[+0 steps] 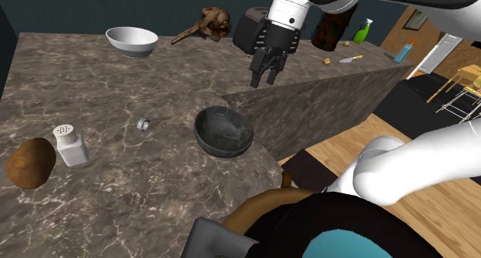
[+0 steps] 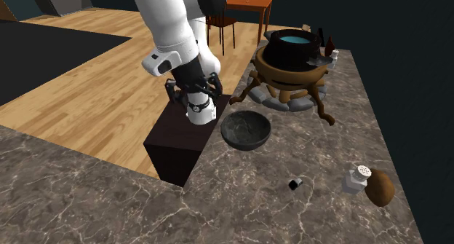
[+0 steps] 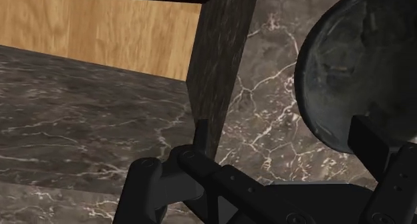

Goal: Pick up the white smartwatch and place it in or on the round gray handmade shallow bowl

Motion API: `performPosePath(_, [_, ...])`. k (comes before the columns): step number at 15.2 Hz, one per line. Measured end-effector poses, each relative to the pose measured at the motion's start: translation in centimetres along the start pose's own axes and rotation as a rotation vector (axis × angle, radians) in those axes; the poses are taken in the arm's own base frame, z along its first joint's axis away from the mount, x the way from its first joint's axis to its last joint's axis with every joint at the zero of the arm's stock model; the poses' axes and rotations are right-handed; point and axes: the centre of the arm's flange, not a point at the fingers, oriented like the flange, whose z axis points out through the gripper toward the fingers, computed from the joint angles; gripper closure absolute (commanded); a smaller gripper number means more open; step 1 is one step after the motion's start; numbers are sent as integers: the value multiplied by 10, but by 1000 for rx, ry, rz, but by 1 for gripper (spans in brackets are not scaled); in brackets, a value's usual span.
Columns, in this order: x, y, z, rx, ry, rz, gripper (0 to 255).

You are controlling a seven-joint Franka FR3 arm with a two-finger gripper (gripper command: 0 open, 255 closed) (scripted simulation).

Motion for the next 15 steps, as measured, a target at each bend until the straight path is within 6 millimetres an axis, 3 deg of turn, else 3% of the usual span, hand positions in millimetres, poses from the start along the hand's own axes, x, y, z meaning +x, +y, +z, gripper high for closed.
performPosePath(15, [118, -136, 80, 39, -52, -51, 0])
